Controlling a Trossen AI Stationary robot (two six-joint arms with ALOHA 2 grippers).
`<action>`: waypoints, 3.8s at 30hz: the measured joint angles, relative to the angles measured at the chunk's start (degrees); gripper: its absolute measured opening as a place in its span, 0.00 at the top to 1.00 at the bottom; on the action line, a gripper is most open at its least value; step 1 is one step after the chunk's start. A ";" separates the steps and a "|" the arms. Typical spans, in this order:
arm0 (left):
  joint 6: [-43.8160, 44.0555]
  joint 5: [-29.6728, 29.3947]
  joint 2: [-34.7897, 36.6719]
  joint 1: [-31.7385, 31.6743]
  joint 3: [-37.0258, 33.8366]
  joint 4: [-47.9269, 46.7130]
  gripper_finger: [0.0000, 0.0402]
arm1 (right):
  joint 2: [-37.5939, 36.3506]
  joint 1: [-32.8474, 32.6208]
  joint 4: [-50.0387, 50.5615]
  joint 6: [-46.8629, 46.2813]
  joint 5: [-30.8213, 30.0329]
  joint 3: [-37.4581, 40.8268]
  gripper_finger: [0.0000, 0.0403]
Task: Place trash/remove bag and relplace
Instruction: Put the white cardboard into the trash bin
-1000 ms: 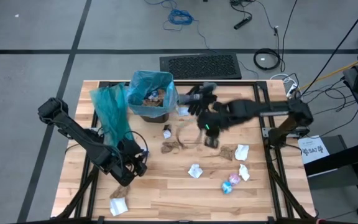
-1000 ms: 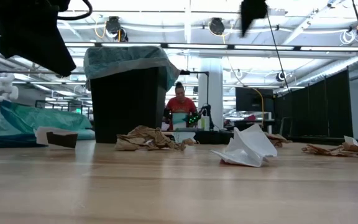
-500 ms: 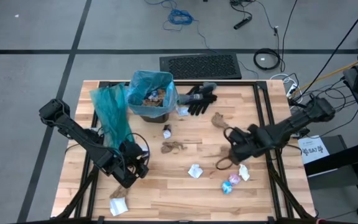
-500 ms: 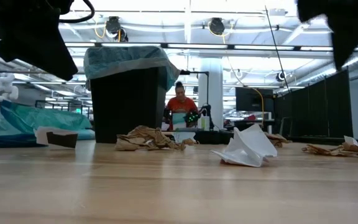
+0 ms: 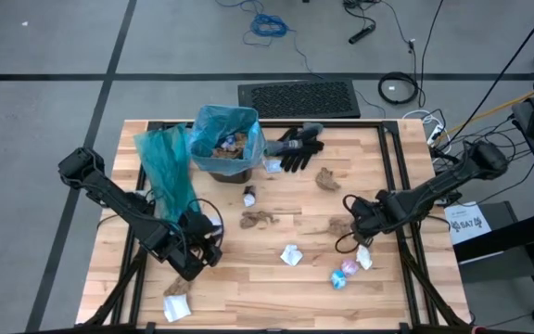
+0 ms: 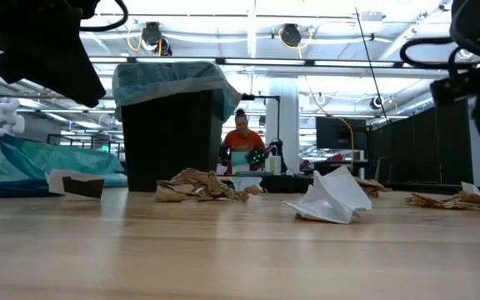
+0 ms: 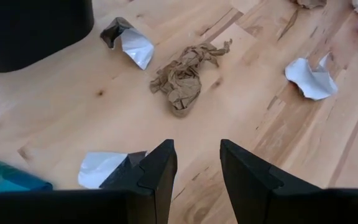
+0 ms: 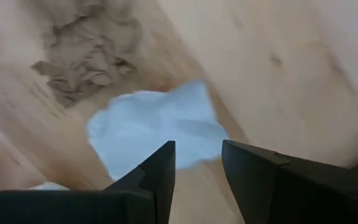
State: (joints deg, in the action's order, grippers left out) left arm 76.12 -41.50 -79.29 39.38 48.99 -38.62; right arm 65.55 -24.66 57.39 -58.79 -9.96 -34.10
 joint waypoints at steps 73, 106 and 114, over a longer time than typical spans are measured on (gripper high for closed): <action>-3.54 1.64 -0.02 -3.32 0.00 5.17 0.68 | 10.19 8.82 -24.67 8.46 2.06 1.07 0.55; -7.92 1.62 0.00 -4.01 0.00 5.17 0.68 | 14.30 14.90 -41.27 36.31 -6.46 -25.87 1.00; -10.96 1.62 0.00 -5.61 0.00 5.27 0.68 | 20.65 21.35 -47.86 48.95 -5.07 -39.30 1.00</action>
State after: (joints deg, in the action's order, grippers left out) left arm 65.16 -39.88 -79.29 33.77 48.99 -33.35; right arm 86.20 -3.31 9.52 -9.84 -15.03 -73.41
